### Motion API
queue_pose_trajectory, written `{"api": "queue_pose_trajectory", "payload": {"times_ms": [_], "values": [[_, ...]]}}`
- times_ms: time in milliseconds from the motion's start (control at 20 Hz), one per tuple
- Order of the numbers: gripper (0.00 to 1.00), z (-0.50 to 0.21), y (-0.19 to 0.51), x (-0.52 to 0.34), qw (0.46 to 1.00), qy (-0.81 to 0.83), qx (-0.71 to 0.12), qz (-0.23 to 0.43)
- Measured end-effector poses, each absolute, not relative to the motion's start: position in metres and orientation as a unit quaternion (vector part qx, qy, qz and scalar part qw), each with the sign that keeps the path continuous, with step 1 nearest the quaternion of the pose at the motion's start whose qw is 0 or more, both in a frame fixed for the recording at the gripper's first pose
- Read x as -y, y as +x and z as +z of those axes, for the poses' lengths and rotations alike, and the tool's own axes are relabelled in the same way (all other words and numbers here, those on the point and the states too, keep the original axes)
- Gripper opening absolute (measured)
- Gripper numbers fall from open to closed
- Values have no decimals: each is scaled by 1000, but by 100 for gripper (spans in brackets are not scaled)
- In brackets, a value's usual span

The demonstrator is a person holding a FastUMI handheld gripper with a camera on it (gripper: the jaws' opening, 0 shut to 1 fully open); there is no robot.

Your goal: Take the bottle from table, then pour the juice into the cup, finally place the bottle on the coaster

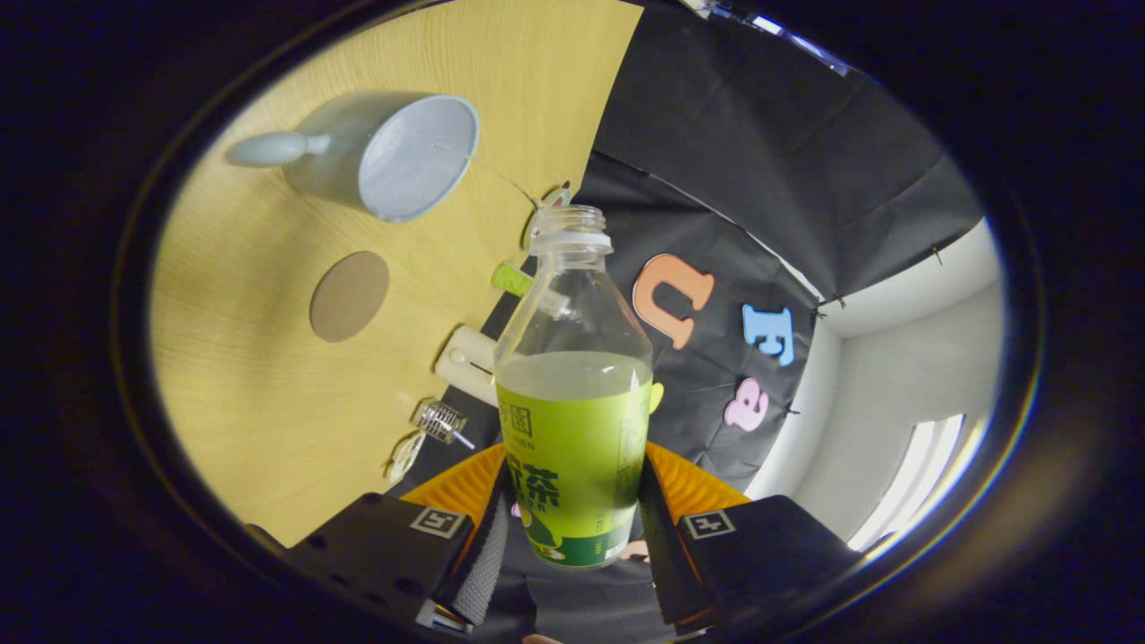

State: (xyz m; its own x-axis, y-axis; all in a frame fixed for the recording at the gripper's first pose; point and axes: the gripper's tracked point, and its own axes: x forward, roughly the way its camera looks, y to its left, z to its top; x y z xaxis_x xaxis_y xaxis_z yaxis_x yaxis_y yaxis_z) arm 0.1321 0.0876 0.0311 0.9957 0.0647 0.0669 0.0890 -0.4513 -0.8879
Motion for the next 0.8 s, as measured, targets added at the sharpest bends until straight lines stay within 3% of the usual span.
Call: {"api": "queue_pose_trajectory", "payload": {"times_ms": [800], "values": [[74,44,128,-101,492,-868,67,-11]]}}
